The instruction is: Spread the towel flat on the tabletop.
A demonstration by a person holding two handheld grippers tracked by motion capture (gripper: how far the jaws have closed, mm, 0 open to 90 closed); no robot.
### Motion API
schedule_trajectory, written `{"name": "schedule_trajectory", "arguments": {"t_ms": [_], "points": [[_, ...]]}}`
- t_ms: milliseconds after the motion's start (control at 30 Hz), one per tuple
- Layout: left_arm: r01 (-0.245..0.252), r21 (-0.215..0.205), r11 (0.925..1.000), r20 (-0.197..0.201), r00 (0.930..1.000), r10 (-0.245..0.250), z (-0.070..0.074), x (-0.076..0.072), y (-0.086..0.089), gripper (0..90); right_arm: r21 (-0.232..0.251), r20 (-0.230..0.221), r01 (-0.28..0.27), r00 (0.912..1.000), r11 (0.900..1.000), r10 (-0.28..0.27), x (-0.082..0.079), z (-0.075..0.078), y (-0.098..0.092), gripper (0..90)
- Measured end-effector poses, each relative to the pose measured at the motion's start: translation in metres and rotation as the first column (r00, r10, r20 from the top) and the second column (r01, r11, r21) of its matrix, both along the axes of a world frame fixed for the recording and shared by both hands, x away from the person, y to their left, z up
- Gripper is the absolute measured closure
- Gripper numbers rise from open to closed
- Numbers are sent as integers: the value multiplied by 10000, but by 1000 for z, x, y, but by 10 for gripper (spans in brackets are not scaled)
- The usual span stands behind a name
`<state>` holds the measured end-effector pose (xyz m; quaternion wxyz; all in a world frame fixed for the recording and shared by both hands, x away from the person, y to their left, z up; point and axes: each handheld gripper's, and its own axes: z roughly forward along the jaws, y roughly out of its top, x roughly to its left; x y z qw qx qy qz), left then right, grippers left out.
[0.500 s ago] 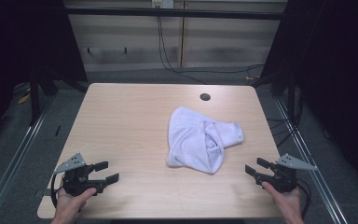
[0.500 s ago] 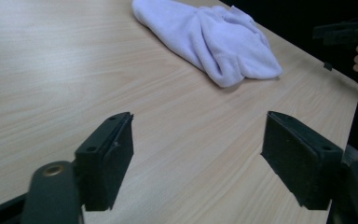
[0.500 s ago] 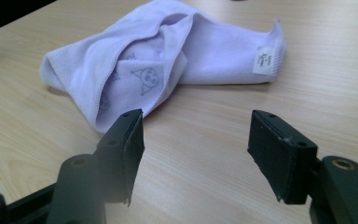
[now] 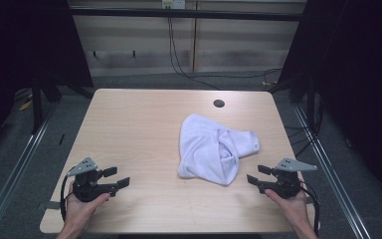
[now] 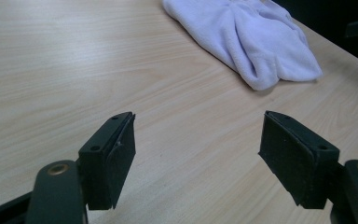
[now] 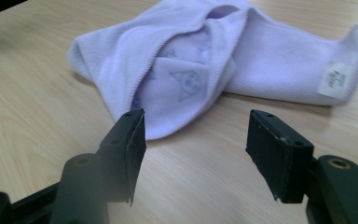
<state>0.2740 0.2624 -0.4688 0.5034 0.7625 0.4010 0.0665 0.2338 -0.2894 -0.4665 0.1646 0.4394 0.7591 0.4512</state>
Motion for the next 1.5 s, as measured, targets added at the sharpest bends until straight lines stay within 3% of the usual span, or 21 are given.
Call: {"name": "schedule_trajectory", "arguments": {"t_ms": [133, 267, 367, 433, 500, 533, 600, 667, 700, 767, 900, 1033, 1067, 1133, 1233, 1267, 1500], "points": [[157, -332, 9993, 297, 9995, -147, 7, 0, -3, 321, -354, 116, -362, 9993, 9987, 366, 12, 6, 14, 371], [698, -533, 9961, 217, 9974, -688, 9, 3, -17, 361, -205, -138, -719, 9973, 9972, 717, 32, 11, 22, 397], [1236, -432, 9914, -20, 9923, -1238, 6, 10, -36, 354, -333, -251, -957, 9952, 9949, 949, 54, 10, 29, 398], [1509, 130, 9885, 46, 9885, -1509, 4, 14, -51, 380, -188, -407, -1175, 9923, 9929, 1167, 77, 9, 38, 395], [1784, -130, 9839, -85, 9839, -1785, 4, 17, -61, 394, -28, -443, -1080, 9932, 9941, 1078, 84, 9, 40, 386], [1771, -80, 9842, 43, 9842, -1770, 6, 16, -63, 418, -124, -571, -1231, 9909, 9923, 1222, 95, 7, 48, 384], [1774, -351, 9835, 418, 9835, -1760, 8, 12, -63, 442, -277, -585, -1264, 9905, 9916, 1246, 99, 6, 52, 381], [1727, -483, 9838, 514, 9841, -1702, 7, 9, -60, 481, -292, -638, -1228, 9906, 9920, 1208, 107, 1, 57, 370], [1763, -565, 9827, 463, 9837, -1738, 6, 9, -58, 496, -840, -663, -1109, 9922, 9903, 1055, 114, -6, 60, 353], [1818, -698, 9809, 267, 9833, -1803, 3, 11, -56, 494, -768, -781, -1125, 9912, 9907, 1065, 117, -10, 60, 341], [1867, -521, 9810, 33, 9824, -1868, -1, 13, -59, 477, -850, -1436, -1169, 9842, 9895, 1040, 125, -29, 59, 332], [1871, -315, 9818, -82, 9822, -1875, -5, 14, -65, 492, -825, -1369, -1058, 9861, 9910, 939, 122, -34, 60, 480], [1970, -582, 9787, 29, 9804, -1972, -4, 12, -66, 512, -890, -1343, -1207, 9850, 9887, 1082, 120, -33, 63, 593], [1874, -652, 9801, 210, 9822, -1864, -3, 10, -66, 512, -968, -1400, -1317, 9832, 9866, 1175, 117, -32, 67, 648], [1625, -687, 9843, 153, 9867, -1618, -1, 10, -64, 475, -808, -1307, -1533, 9812, 9849, 1420, 114, -33, 75, 692], [1703, -780, 9823, 35, 9853, -1706, -1, 11, -63, 474, -782, -1316, -1619, 9798, 9837, 1508, 113, -33, 80, 697], [2011, -431, 9786, 39, 9796, -2011, -2, 14, -63, 506, -380, -1321, -2921, 9494, 9556, 2849, 104, -36, 116, 716]]}}
